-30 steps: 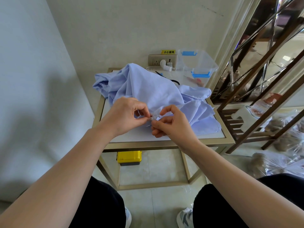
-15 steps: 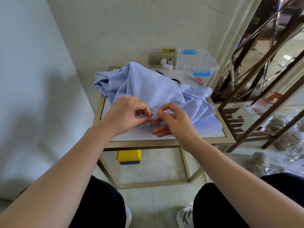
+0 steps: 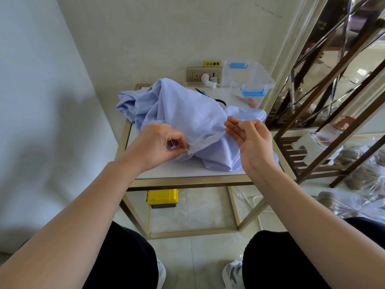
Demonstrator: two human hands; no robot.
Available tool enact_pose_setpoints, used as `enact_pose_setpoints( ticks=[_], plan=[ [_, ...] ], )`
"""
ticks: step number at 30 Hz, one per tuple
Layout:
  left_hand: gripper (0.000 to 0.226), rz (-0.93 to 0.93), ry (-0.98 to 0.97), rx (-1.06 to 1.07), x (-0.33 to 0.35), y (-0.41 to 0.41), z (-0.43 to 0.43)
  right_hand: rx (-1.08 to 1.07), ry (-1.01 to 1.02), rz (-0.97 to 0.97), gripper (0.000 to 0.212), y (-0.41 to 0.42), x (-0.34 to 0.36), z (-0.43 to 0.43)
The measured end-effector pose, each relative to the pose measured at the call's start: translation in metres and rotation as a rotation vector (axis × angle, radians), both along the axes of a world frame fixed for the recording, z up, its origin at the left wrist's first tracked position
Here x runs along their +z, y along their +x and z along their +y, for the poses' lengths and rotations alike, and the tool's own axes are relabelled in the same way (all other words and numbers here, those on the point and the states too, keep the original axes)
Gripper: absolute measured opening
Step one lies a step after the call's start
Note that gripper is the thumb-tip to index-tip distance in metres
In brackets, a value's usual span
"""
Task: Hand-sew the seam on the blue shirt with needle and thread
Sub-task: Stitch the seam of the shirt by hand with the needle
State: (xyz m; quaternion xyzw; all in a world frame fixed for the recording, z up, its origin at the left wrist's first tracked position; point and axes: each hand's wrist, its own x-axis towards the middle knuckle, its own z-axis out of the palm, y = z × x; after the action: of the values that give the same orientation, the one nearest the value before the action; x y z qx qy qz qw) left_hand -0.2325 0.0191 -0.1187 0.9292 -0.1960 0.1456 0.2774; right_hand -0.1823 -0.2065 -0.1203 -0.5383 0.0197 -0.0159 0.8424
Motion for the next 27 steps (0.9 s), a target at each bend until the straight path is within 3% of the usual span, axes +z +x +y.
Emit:
enact_pose_setpoints(
  ticks=[3,8,16,21,27],
  plan=[
    [0.009,-0.002,0.005,-0.004,-0.001,0.0,0.0,0.095,0.127,-0.001,0.017,0.001,0.005,0.0],
    [0.009,-0.006,0.021,-0.001,-0.002,0.0,0.001,0.202,0.082,-0.034,0.019,-0.001,0.005,0.004],
    [0.008,-0.04,0.064,-0.004,-0.002,0.001,0.002,0.386,-0.689,-0.386,0.011,-0.008,-0.002,0.005],
    [0.007,-0.048,0.133,-0.07,-0.004,0.004,0.002,0.439,-0.964,-0.551,0.008,-0.01,-0.007,0.01],
    [0.011,-0.086,0.189,-0.032,-0.004,0.004,0.002,0.371,-1.102,-0.627,0.01,-0.002,-0.012,0.013]
  ],
)
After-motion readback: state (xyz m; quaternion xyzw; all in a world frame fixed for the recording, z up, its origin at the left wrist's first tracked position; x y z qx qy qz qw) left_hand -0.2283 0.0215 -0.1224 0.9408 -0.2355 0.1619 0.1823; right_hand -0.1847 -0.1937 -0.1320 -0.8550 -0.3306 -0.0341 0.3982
